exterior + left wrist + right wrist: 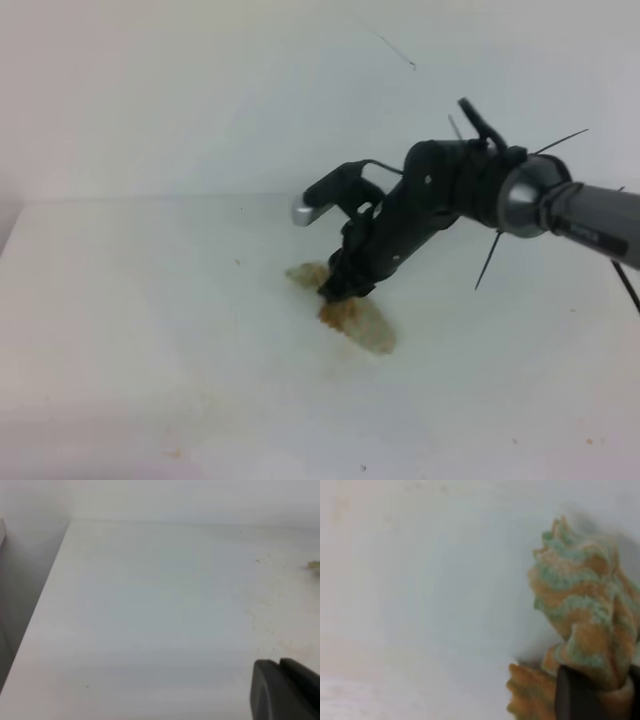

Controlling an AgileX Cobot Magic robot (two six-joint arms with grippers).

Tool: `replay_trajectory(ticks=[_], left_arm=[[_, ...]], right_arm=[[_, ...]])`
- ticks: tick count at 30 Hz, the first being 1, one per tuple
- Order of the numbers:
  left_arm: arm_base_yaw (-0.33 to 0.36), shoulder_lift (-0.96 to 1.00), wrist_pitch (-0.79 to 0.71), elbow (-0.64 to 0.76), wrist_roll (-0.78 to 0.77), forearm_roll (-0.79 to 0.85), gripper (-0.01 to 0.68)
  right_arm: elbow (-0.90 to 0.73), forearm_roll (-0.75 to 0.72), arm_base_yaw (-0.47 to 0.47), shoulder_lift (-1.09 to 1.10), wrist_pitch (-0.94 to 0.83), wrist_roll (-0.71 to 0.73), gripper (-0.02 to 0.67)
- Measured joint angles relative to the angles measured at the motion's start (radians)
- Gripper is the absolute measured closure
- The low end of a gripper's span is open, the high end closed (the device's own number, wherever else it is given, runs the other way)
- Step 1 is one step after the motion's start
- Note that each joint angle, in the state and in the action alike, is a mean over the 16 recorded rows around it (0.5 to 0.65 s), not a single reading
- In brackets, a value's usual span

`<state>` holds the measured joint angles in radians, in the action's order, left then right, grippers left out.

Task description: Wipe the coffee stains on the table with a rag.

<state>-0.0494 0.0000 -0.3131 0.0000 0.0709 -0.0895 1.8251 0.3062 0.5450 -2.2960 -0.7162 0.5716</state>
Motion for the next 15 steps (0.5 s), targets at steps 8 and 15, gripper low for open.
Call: replay_trajectory(ticks=[8,15], left_arm=[[0.000,0.000,0.000,0.000,0.000,0.000,0.675],[0.000,0.000,0.000,0.000,0.000,0.000,0.675]], right_arm=[[-0.001,0.039,0.057,0.021,-0.016,0.021,0.468],[-0.002,0.008,0.042,0.127,-0.118,0.007,0.468]])
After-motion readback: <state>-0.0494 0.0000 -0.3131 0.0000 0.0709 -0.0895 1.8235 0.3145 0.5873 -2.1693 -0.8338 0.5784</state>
